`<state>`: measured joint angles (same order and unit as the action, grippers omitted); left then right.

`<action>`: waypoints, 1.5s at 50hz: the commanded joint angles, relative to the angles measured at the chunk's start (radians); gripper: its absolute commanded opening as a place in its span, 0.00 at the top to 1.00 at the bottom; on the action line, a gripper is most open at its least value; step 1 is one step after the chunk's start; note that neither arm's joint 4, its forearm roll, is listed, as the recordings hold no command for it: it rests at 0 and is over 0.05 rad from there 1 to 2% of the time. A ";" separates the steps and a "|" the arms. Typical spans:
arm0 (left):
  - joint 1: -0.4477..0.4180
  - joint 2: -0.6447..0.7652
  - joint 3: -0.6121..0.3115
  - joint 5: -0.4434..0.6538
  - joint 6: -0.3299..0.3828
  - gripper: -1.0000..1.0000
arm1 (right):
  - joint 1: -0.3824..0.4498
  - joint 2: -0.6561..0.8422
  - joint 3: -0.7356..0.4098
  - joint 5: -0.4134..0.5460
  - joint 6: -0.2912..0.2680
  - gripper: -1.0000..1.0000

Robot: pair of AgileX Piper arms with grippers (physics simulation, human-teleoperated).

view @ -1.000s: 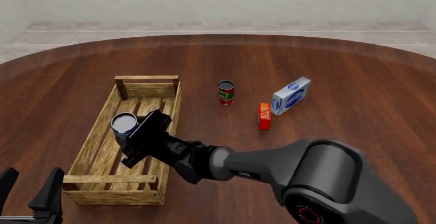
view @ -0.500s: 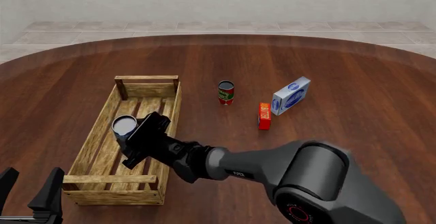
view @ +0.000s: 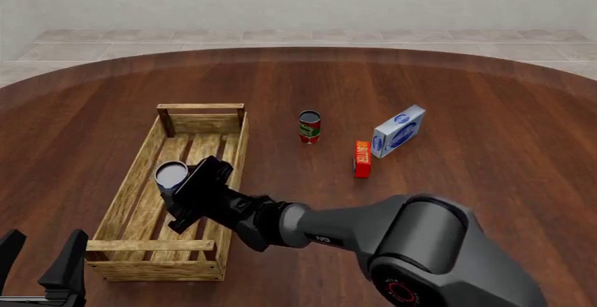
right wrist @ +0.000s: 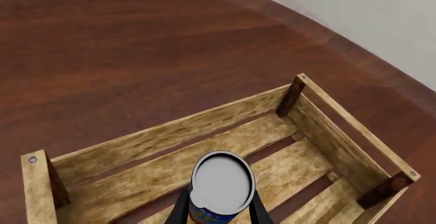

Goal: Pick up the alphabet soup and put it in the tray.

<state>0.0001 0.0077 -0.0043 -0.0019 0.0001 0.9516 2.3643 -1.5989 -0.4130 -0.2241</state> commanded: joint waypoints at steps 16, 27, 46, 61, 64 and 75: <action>0.000 0.000 0.000 0.000 0.000 0.00 | -0.003 -0.004 -0.011 0.000 0.020 1.00; 0.000 0.000 0.000 0.000 0.000 0.00 | -0.002 0.003 -0.011 -0.003 0.028 1.00; 0.000 0.000 0.000 0.000 0.000 0.00 | 0.011 0.001 -0.003 -0.006 0.020 0.00; 0.000 0.000 0.000 0.000 0.000 0.00 | 0.007 -0.011 -0.009 0.005 0.036 0.00; 0.000 0.000 0.000 0.000 0.000 0.00 | 0.008 -0.016 -0.005 0.004 0.039 0.00; 0.000 0.000 0.000 0.000 0.000 0.00 | 0.015 -0.077 0.025 0.013 0.040 0.00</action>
<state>0.0001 0.0077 -0.0043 -0.0019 0.0001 0.9615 2.3263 -1.5909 -0.4070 -0.1871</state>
